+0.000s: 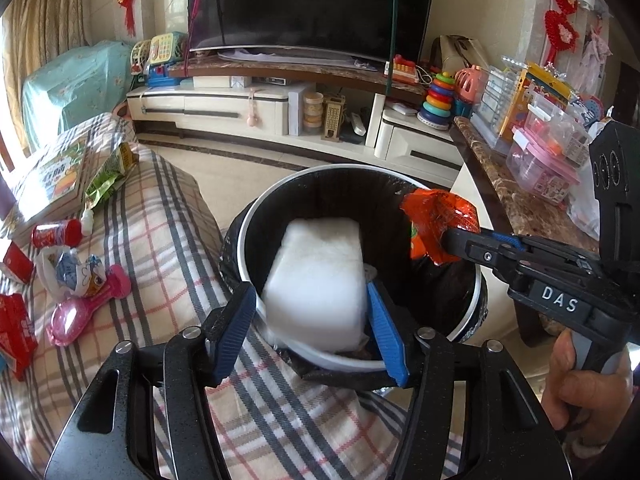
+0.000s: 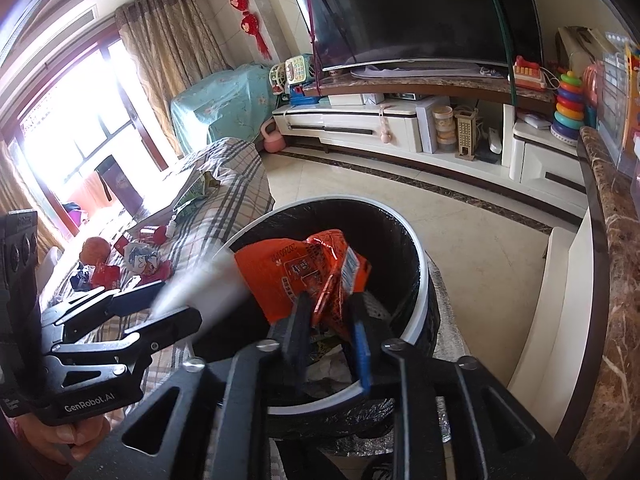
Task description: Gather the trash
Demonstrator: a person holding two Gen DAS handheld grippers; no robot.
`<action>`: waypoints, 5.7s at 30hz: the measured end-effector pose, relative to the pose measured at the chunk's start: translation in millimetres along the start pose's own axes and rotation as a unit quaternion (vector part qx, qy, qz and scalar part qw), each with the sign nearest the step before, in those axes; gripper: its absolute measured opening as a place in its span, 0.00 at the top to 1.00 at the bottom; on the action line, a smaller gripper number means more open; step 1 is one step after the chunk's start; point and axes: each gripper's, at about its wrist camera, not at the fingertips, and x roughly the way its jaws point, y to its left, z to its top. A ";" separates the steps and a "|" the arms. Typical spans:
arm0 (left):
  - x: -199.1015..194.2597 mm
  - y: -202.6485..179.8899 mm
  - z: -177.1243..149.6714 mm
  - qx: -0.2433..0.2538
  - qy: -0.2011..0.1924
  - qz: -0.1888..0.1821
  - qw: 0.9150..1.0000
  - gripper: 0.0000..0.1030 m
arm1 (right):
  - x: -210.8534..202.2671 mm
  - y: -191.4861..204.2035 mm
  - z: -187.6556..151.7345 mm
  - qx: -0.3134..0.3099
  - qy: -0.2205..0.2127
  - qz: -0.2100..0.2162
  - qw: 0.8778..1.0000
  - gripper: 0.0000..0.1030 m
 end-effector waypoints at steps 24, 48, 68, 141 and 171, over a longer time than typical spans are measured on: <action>-47.5 90.5 -67.4 -0.134 -0.008 0.069 0.989 0.28 | 6.8 70.4 -12.5 -0.041 -0.009 0.050 0.998 0.13; -91.2 186.1 -125.3 -0.257 -0.016 0.134 0.957 0.27 | 50.4 164.9 -31.8 -0.108 0.040 0.118 0.986 0.11; -114.1 239.1 -107.3 -0.278 -0.046 0.188 0.941 0.17 | 92.0 199.6 -27.3 -0.136 0.067 0.137 0.979 0.11; -79.3 91.4 -69.0 -0.120 -0.051 0.051 0.990 0.87 | 18.2 90.6 -9.0 -0.072 -0.009 0.059 0.996 0.71; -39.1 15.1 -24.5 -0.041 -0.027 -0.020 0.999 0.87 | -5.7 15.0 -1.2 -0.015 -0.020 0.001 1.000 0.71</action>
